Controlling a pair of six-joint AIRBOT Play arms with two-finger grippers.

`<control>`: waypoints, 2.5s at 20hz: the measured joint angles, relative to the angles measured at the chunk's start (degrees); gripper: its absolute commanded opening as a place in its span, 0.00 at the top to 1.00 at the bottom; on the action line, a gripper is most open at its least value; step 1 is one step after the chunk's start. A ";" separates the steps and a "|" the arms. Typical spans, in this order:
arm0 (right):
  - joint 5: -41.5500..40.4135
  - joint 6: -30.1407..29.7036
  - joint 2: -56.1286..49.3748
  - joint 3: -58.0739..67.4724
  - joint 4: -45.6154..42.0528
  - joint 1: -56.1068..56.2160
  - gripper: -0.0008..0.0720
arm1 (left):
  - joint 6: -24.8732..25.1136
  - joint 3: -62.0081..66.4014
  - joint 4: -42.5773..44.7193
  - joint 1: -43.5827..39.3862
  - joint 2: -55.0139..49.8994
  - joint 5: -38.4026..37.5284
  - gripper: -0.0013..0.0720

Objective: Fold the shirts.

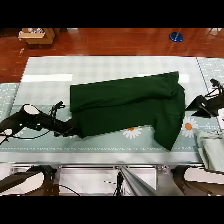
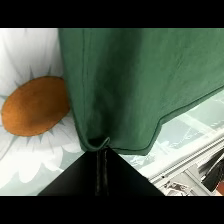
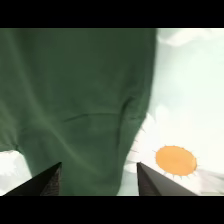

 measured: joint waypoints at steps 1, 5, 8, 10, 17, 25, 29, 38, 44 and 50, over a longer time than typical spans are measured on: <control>-1.03 -0.07 0.26 -1.22 0.02 -0.15 0.25 | 0.17 0.00 -0.04 0.00 -0.02 -0.09 0.96; -5.25 -0.11 0.74 -5.40 0.07 -0.48 0.26 | 0.87 0.00 -0.17 0.00 -0.02 -0.39 0.96; -8.83 0.94 0.85 -8.59 0.09 -0.55 0.43 | 1.25 0.00 -0.22 0.00 -0.02 -0.55 0.96; -11.78 1.92 0.92 -10.56 0.46 -0.52 0.59 | 1.77 -0.02 -0.35 0.00 -0.02 -0.57 0.96; -18.21 2.99 1.42 -12.55 2.08 2.97 0.96 | 7.02 0.24 -4.07 0.00 0.44 -1.27 0.96; -22.27 0.17 14.56 -5.46 4.28 3.96 0.96 | 9.53 8.57 -7.17 3.72 12.22 -4.76 0.96; -28.39 -0.94 16.37 -1.18 8.33 7.63 0.96 | 8.92 11.96 -7.69 6.36 14.97 -1.79 0.96; -47.06 1.51 4.81 6.10 10.34 17.79 0.96 | 8.68 13.55 -8.46 7.37 8.44 11.45 0.96; -52.52 4.33 -3.91 9.68 10.51 19.30 0.96 | 8.83 18.60 -10.69 6.84 -2.34 14.97 0.96; -57.33 4.79 -9.94 10.25 10.73 20.09 0.96 | 9.01 26.51 -11.58 5.01 -13.79 15.98 0.96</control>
